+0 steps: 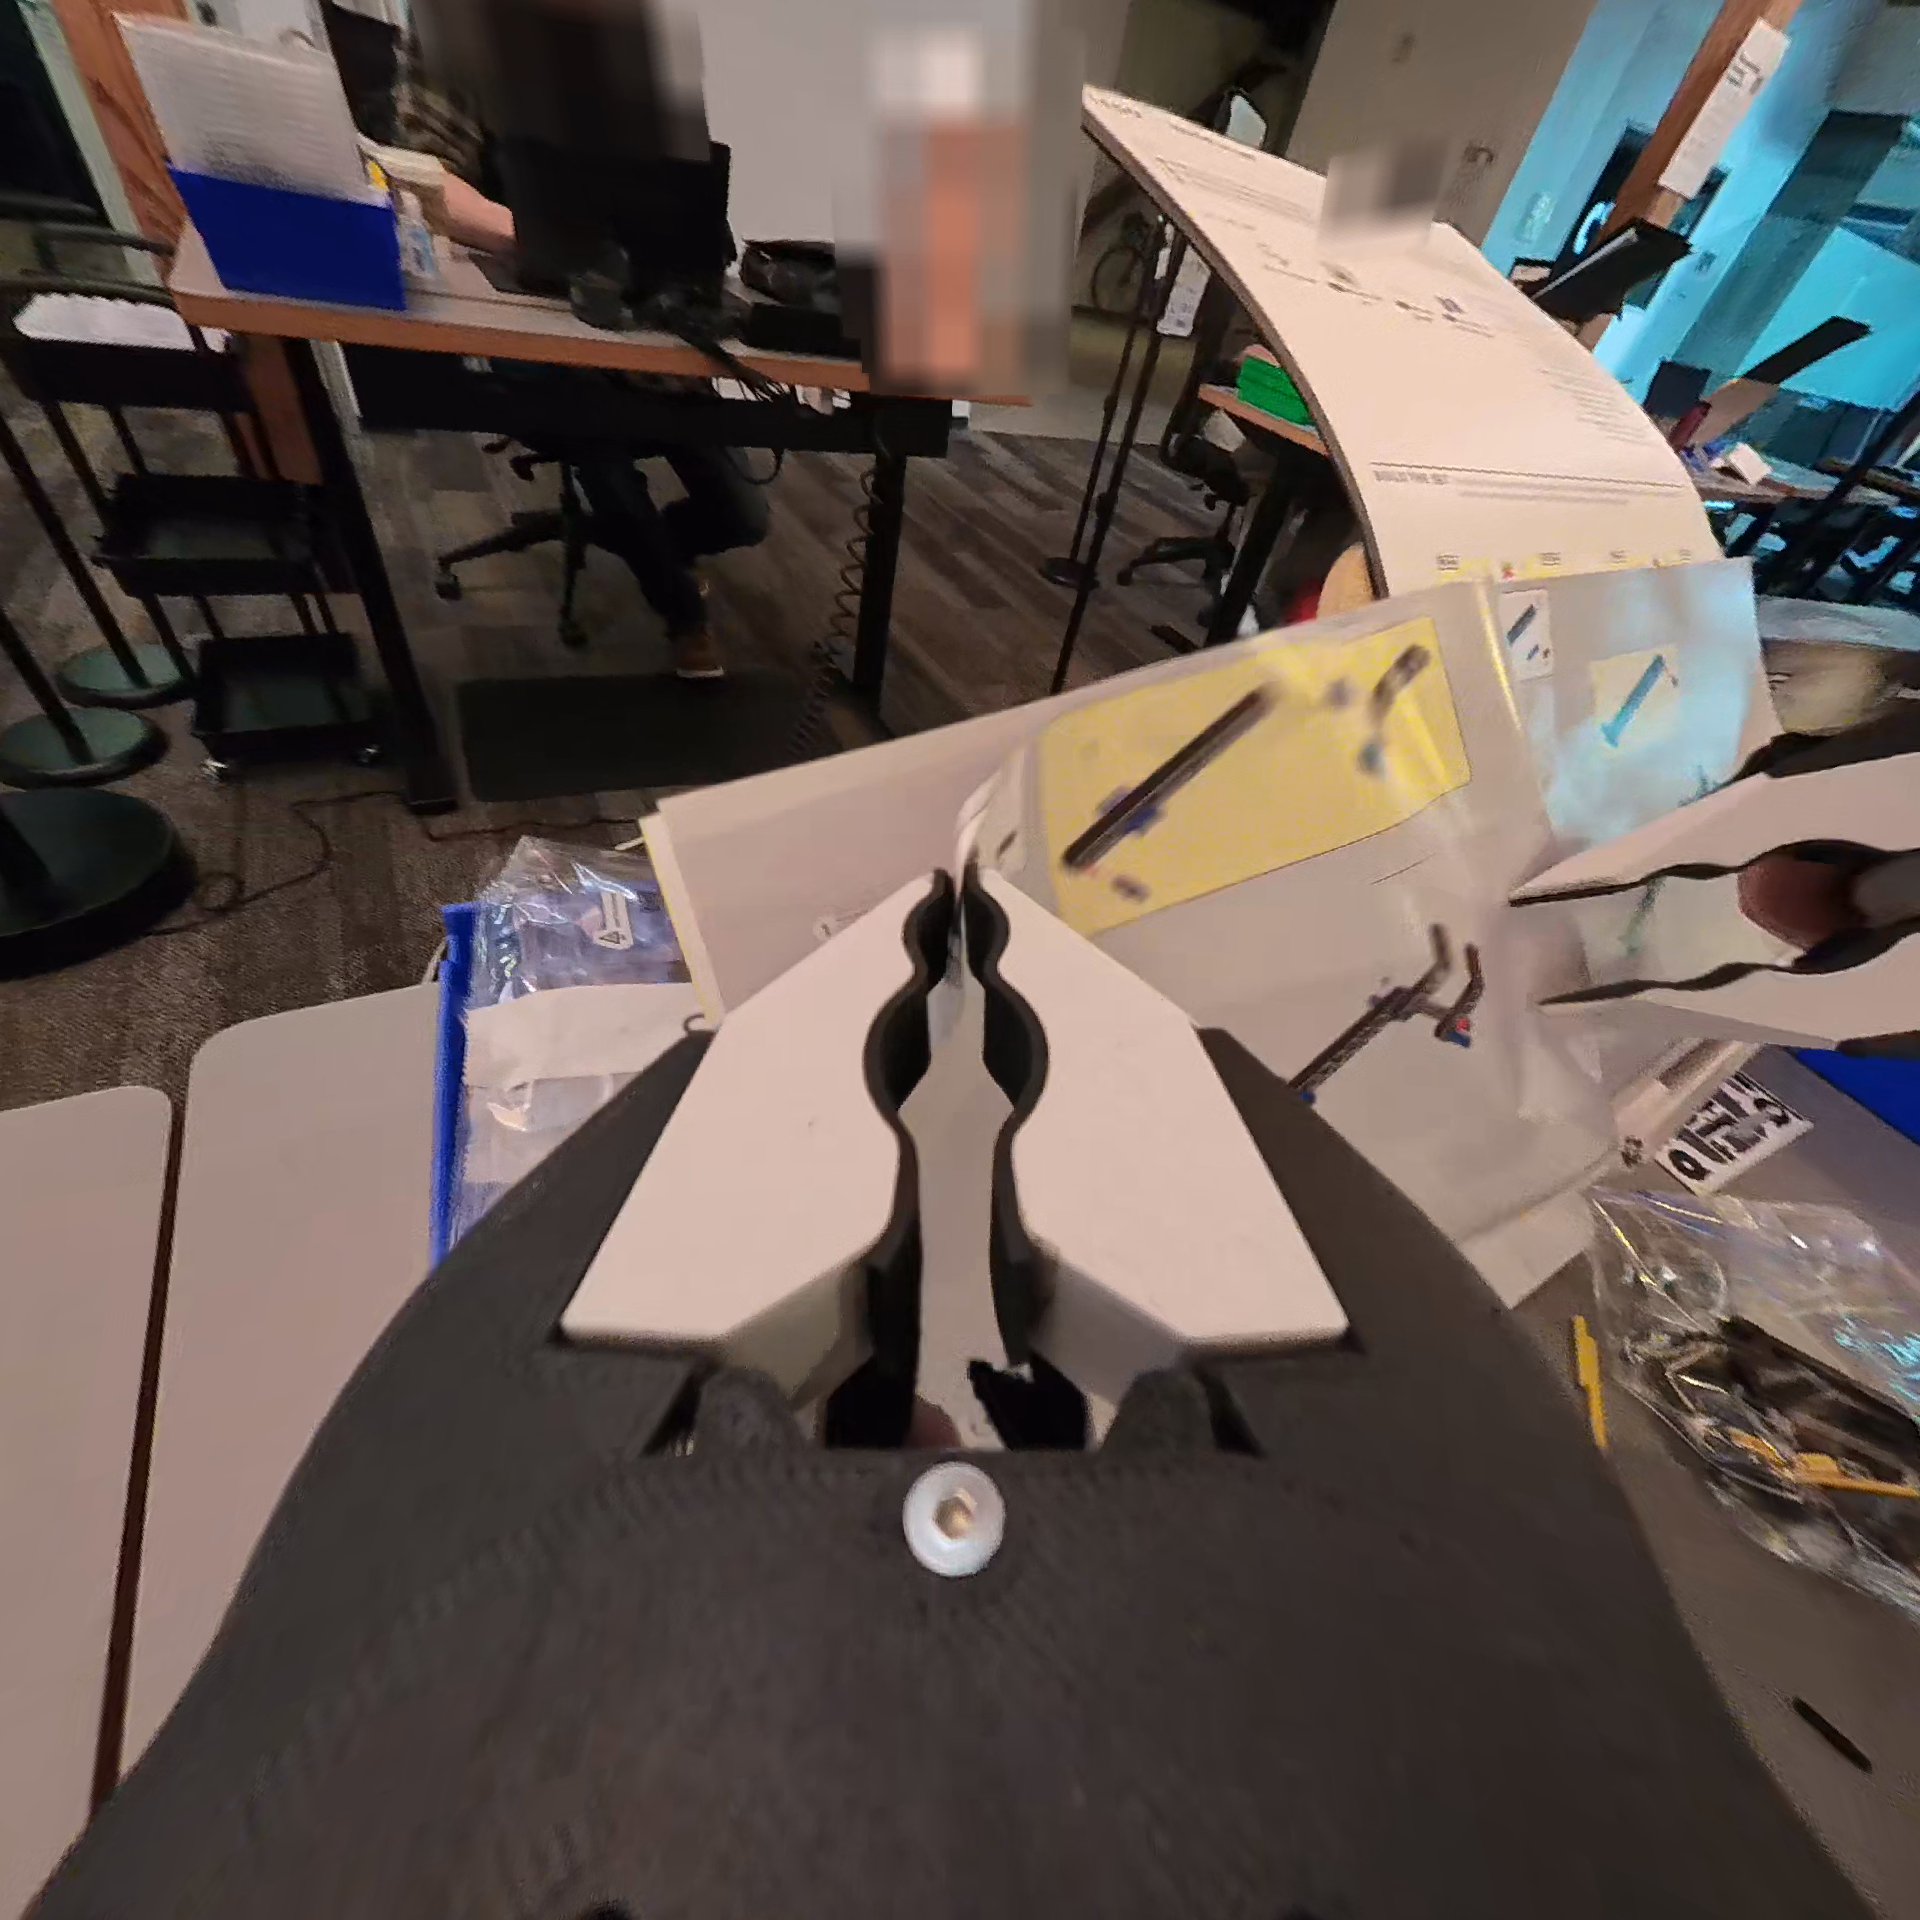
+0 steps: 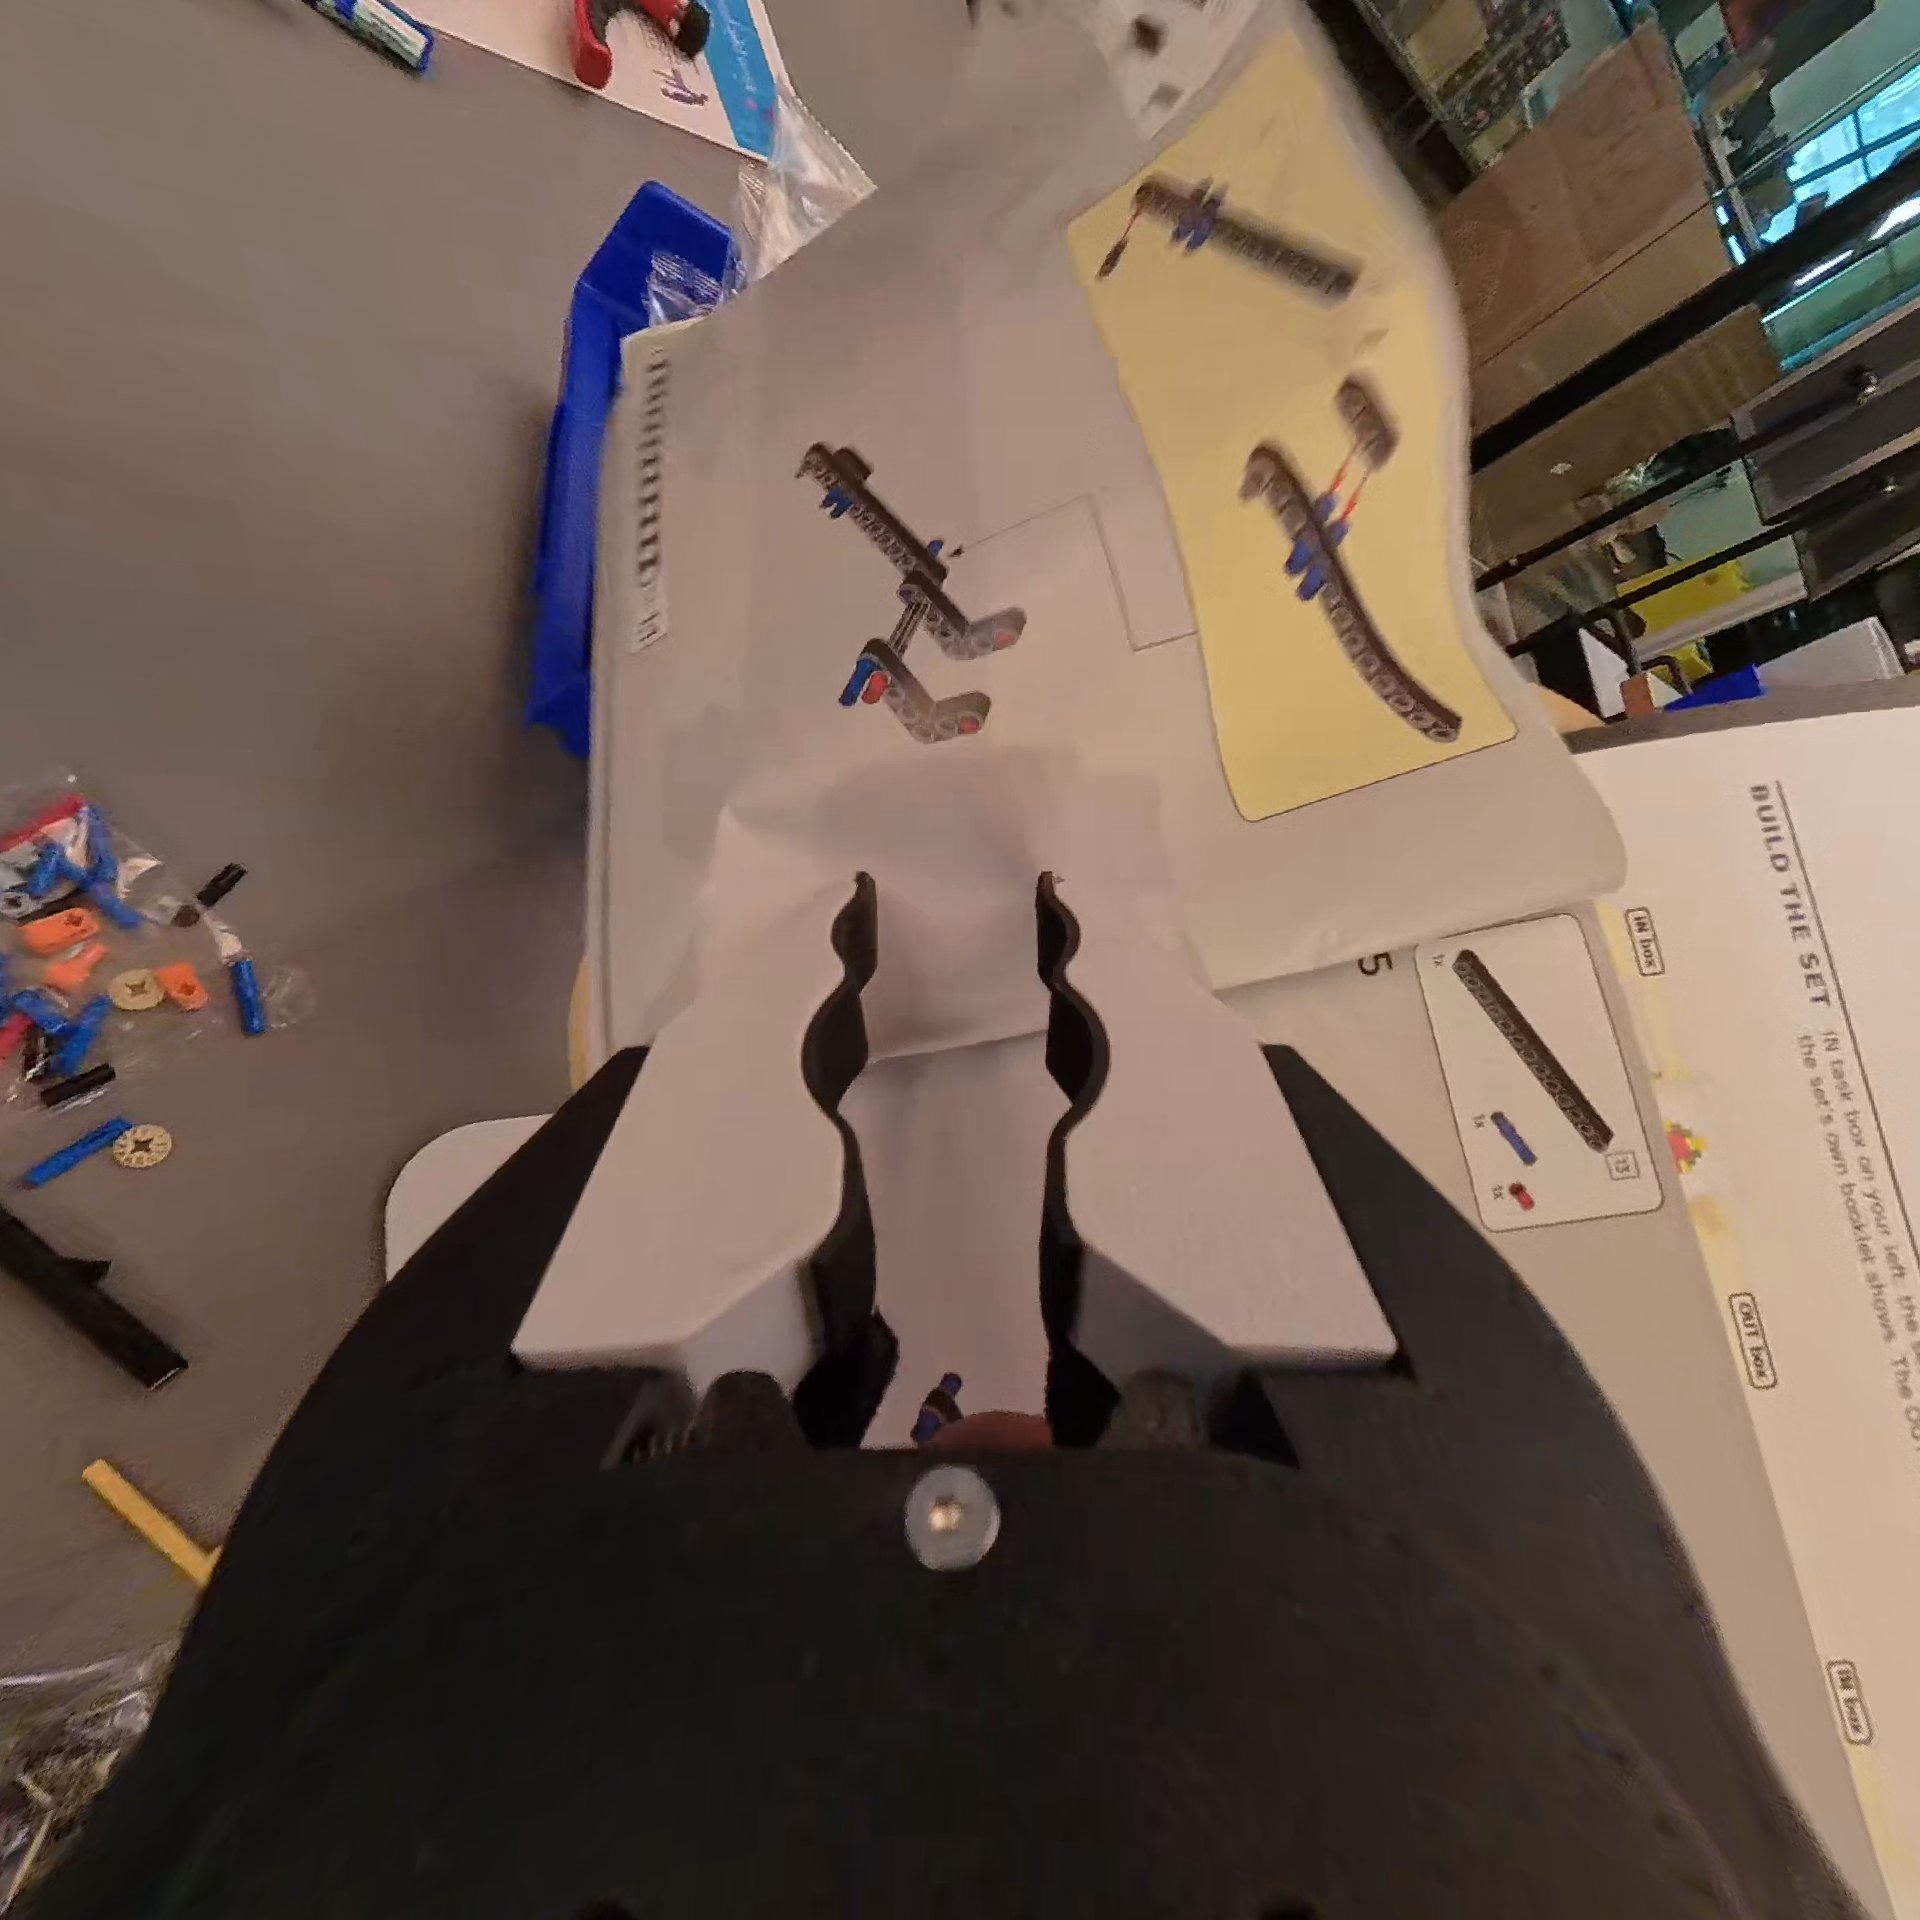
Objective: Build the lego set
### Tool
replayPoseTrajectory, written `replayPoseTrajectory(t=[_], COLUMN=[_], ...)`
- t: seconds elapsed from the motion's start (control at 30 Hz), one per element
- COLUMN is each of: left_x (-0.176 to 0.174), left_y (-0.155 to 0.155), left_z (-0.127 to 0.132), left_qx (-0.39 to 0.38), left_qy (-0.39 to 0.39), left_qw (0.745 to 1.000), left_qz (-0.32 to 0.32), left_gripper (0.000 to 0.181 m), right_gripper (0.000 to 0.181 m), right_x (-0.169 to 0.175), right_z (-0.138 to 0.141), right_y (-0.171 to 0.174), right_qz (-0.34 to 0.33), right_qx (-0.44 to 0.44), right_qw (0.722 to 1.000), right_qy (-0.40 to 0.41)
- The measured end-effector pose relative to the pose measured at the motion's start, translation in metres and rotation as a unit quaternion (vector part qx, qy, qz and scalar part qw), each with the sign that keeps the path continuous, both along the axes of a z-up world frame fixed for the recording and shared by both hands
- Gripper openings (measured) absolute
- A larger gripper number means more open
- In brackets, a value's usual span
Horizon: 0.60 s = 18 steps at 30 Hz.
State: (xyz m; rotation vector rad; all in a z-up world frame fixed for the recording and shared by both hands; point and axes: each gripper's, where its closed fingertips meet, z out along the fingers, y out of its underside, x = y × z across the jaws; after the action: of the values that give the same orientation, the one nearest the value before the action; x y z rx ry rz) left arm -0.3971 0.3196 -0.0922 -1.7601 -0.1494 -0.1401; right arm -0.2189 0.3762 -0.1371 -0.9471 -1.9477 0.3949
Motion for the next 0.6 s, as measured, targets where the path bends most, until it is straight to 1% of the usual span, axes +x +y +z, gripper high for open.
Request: replayPoseTrajectory(t=[0.07, 0.13, 0.17, 0.2, 0.23, 0.27, 0.3, 0.37, 0.43, 0.5, 0.53, 0.57, 0.6], left_x=[0.000, 0.005, 0.014, 0.029, 0.045, 0.067, 0.090, 0.126, 0.155, 0.172, 0.176, 0.173, 0.167], left_y=[-0.005, -0.020, -0.028, -0.037, -0.045, -0.053, -0.061, -0.066, -0.062, -0.051, -0.044, -0.038, -0.032], left_z=[0.007, 0.010, 0.011, 0.006, -0.004, -0.016, -0.029, -0.053, -0.082, -0.100, -0.104, -0.109, -0.116], left_qx=[0.018, 0.016, 0.021, 0.015, -0.005, -0.023, -0.039, -0.050, -0.070, -0.060, -0.046, -0.029, -0.019], left_qy=[0.019, 0.041, 0.045, 0.042, 0.035, 0.021, -0.002, -0.055, -0.114, -0.203, -0.246, -0.281, -0.306], left_qw=[1.000, 0.998, 0.998, 0.999, 0.999, 0.999, 0.996, 0.990, 0.980, 0.964, 0.955, 0.949, 0.944], left_qz=[0.017, 0.042, 0.041, 0.025, 0.002, -0.035, -0.075, -0.117, -0.146, -0.159, -0.159, -0.142, -0.121], left_gripper=[0.016, 0.041, 0.042, 0.041, 0.037, 0.029, 0.024, 0.026, 0.039, 0.051, 0.058, 0.063, 0.064], right_gripper=[0.024, 0.017, 0.018, 0.019, 0.017, 0.017, 0.018, 0.016, 0.017, 0.018, 0.018, 0.019, 0.019], right_x=[-0.004, -0.007, -0.008, -0.008, -0.008, -0.008, -0.008, -0.008, -0.007, -0.006, -0.006, -0.005, -0.004], right_z=[0.002, 0.003, 0.002, 0.002, 0.003, 0.003, 0.003, 0.003, 0.003, 0.004, 0.003, 0.003, 0.003], right_y=[0.002, 0.005, 0.005, 0.004, 0.005, 0.005, 0.005, 0.006, 0.005, 0.005, 0.005, 0.004, 0.004], right_qz=[-0.005, -0.011, -0.011, -0.011, -0.013, -0.013, -0.012, -0.014, -0.013, -0.014, -0.014, -0.014, -0.014], right_qx=[0.004, 0.004, -0.002, -0.011, -0.016, -0.019, -0.021, -0.023, -0.034, -0.040, -0.042, -0.043, -0.044], right_qw=[1.000, 1.000, 1.000, 1.000, 1.000, 0.999, 0.999, 0.999, 0.999, 0.998, 0.998, 0.998, 0.998], right_qy=[0.008, 0.017, 0.019, 0.019, 0.024, 0.026, 0.029, 0.036, 0.040, 0.043, 0.044, 0.045, 0.046])
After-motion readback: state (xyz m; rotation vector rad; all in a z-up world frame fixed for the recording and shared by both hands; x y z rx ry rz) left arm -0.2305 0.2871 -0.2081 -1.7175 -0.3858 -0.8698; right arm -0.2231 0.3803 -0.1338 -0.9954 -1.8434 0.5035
